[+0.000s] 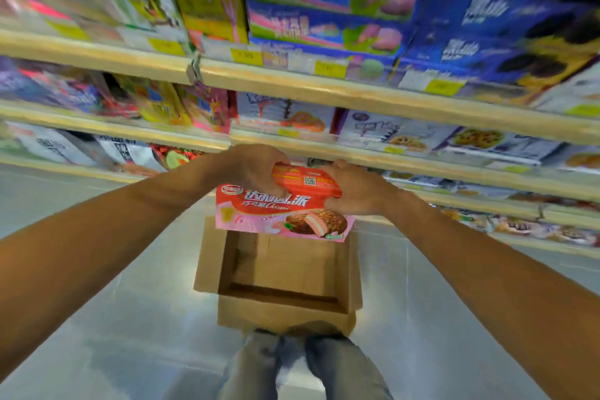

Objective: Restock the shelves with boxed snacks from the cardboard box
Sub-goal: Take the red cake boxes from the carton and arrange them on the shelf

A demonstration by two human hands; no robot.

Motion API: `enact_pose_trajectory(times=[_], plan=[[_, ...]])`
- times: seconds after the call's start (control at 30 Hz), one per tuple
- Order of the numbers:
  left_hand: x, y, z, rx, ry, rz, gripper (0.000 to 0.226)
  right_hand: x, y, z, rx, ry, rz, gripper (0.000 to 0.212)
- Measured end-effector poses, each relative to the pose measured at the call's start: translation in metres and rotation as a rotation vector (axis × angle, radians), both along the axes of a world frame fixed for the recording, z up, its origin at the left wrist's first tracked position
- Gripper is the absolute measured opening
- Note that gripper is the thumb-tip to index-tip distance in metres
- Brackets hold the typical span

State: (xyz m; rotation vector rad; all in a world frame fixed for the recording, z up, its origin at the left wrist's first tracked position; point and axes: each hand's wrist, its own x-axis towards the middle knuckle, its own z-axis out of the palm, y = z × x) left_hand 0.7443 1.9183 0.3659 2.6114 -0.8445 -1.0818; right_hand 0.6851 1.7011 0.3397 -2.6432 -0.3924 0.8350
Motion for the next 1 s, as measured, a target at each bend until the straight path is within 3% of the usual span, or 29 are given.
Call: enact_pose_trajectory(times=[0.17, 0.27, 0.37, 0.5, 0.7, 0.87, 1.0], plan=[[-0.001, -0.013, 0.124, -0.072, -0.135, -0.001, 0.054, -0.002, -0.011, 0.124, 0.085, -0.070, -0.057, 0.057], [-0.008, -0.024, 0.197, -0.109, -0.196, 0.010, 0.062, -0.010, -0.021, 0.192, 0.074, -0.175, -0.063, 0.067], [-0.013, -0.033, 0.265, -0.186, -0.204, 0.049, 0.043, -0.014, -0.035, 0.257, 0.020, -0.339, -0.066, 0.076], [-0.016, -0.048, 0.349, -0.252, -0.356, 0.026, 0.029, -0.012, -0.051, 0.342, -0.047, -0.526, -0.020, 0.069], [-0.014, -0.070, 0.440, -0.319, -0.433, 0.027, 0.034, -0.011, -0.073, 0.439, -0.198, -0.777, -0.012, 0.063], [-0.012, -0.091, 0.500, -0.353, -0.503, -0.037, 0.032, -0.016, -0.094, 0.501, -0.188, -0.926, 0.003, 0.050], [-0.011, -0.111, 0.543, -0.335, -0.537, -0.051, 0.053, -0.018, -0.113, 0.541, -0.326, -1.101, -0.063, 0.066]])
